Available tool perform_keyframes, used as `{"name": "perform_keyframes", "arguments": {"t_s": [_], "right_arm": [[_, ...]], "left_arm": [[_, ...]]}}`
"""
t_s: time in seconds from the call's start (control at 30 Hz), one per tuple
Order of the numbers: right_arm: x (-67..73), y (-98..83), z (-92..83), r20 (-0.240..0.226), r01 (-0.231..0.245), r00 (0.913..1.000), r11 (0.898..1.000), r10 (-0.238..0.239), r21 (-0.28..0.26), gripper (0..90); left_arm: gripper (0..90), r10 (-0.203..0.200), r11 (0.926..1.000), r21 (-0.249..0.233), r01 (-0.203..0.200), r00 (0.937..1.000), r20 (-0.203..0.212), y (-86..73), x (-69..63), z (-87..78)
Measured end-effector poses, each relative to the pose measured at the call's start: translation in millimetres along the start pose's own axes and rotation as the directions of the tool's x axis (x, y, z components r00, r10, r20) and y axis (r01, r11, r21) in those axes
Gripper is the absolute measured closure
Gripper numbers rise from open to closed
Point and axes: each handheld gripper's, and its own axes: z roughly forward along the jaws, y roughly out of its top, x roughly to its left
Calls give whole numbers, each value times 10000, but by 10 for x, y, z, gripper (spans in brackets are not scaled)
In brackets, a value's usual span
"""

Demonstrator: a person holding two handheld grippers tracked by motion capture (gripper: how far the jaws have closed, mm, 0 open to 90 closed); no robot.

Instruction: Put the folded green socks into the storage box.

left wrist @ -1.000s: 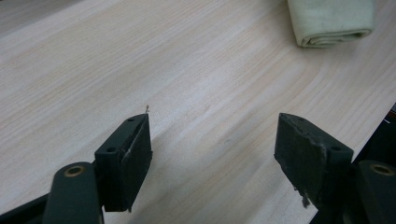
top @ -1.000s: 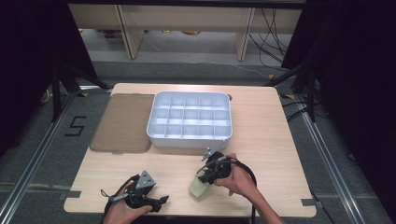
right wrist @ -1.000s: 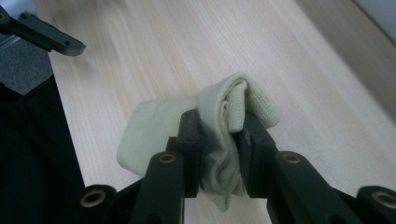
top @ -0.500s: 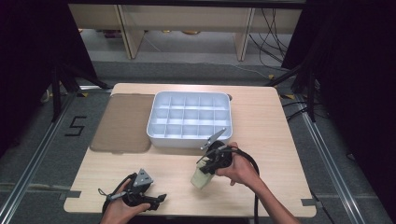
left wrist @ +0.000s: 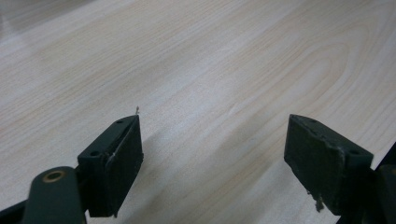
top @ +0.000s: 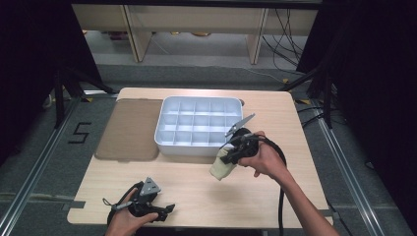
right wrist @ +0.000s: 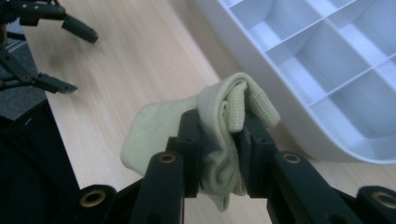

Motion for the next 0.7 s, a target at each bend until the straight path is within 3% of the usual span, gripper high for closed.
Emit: {"name": "perform_keyframes", "arguments": {"t_s": [0.27, 0.33, 0.4, 0.6, 0.7], "right_arm": [[-193, 94, -153, 305, -413, 9987, 9989, 419, -219, 735], [-235, 117, -188, 312, -685, 9971, 9975, 691, -196, 735], [-313, 146, -215, 395, -870, 9953, 9958, 882, -291, 735], [-513, 212, -239, 588, -1112, 9917, 9920, 1147, -594, 735], [-605, 237, -249, 695, -1279, 9887, 9894, 1327, -683, 735]], "left_arm": [[191, -143, 9998, -154, 143, 9999, -20, -1, 7, -4], [191, -1, 9999, -137, 0, 10000, -13, 2, 14, -6], [191, -117, 9998, -143, 116, 9999, -23, 1, 4, 0], [193, -15, 10000, -47, 15, 10000, 29, 4, 4, 1], [194, -190, 9998, -67, 190, 9998, 53, -1, 0, 9]]}}
